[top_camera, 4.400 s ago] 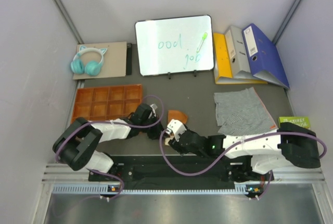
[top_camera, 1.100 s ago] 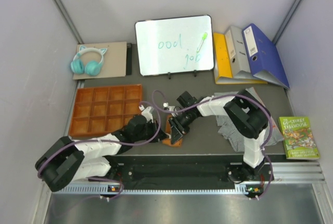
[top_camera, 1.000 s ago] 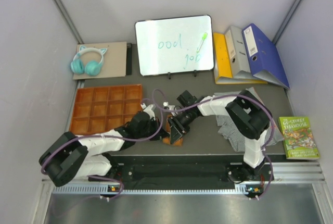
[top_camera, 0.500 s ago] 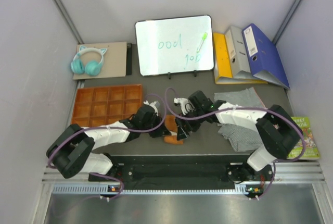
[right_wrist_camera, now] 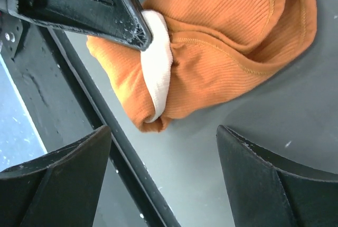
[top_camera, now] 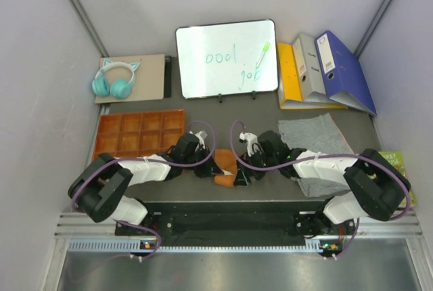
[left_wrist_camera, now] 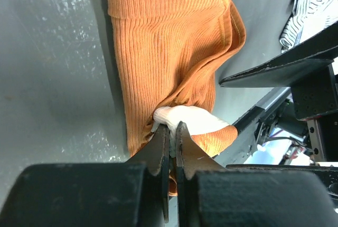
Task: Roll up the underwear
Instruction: Roll the underwear to the center of the board.
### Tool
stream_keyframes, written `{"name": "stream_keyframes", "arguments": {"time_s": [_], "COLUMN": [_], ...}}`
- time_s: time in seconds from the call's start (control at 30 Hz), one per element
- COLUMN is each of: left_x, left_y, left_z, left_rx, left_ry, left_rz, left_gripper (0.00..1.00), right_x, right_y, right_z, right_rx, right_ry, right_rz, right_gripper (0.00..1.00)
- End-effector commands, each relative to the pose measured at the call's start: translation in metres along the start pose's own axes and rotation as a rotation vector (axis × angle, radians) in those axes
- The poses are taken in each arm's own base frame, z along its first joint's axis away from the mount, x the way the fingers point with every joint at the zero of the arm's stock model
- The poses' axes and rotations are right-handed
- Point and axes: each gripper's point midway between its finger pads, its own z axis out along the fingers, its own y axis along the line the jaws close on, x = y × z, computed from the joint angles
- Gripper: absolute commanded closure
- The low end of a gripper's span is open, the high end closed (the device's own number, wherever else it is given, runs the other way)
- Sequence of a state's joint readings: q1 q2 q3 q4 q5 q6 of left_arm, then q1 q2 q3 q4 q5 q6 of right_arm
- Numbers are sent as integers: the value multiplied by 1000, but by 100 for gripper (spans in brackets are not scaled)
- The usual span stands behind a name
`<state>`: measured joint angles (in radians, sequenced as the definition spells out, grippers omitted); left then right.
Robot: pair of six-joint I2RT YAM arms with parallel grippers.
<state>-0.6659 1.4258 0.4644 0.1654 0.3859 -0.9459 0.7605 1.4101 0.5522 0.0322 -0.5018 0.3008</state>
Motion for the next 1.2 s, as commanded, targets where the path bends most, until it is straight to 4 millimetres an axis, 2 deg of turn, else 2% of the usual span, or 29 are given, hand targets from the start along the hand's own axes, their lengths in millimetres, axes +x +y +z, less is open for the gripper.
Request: {"name": "stream_keyframes", "arguments": {"time_s": [0.0, 0.23, 0.33, 0.37, 0.53, 0.57, 0.7, 0.77, 0.9, 0.93, 1.0, 1.03, 1.13, 1.17], "left_x": [14, 14, 13, 13, 11, 11, 8, 4, -12, -20, -27, -33, -41, -38], "left_y": [35, 39, 39, 39, 35, 33, 23, 17, 1, -7, -11, -18, -24, -21], "left_z": [6, 8, 8, 8, 8, 8, 8, 8, 3, 2, -4, -6, -15, -20], "left_rx": [-110, -111, -111, -107, -91, -84, -39, -27, -16, -6, -26, -19, -30, -49], "left_ry": [49, 53, 50, 50, 45, 47, 43, 34, -7, -27, -49, -65, -105, -99], "left_rz": [-32, -46, -47, -48, -42, -40, -20, -6, 32, 54, 74, 87, 115, 113], "left_gripper": [100, 100, 100, 100, 100, 100, 100, 94, 71, 60, 55, 48, 43, 42], "right_x": [-22, -13, -10, -9, -7, -6, -13, -13, -6, -6, -3, -1, 1, 2], "right_y": [0, 2, 1, -3, -13, -18, -24, -27, -36, -37, -39, -41, -42, -43], "right_z": [6, 16, 20, 21, 24, 24, 23, 22, 17, 17, 18, 17, 19, 19], "right_rx": [-17, -11, 6, 27, 91, 121, 178, 201, 282, 292, 309, 320, 325, 327], "right_ry": [-94, -67, -62, -59, -38, -39, -44, -42, 25, 34, 55, 63, 77, 81], "right_rz": [-13, -11, 4, 15, 68, 80, 136, 150, 193, 197, 204, 212, 220, 228], "right_gripper": [20, 25, 34, 42, 64, 74, 92, 99, 100, 100, 100, 100, 100, 100]}}
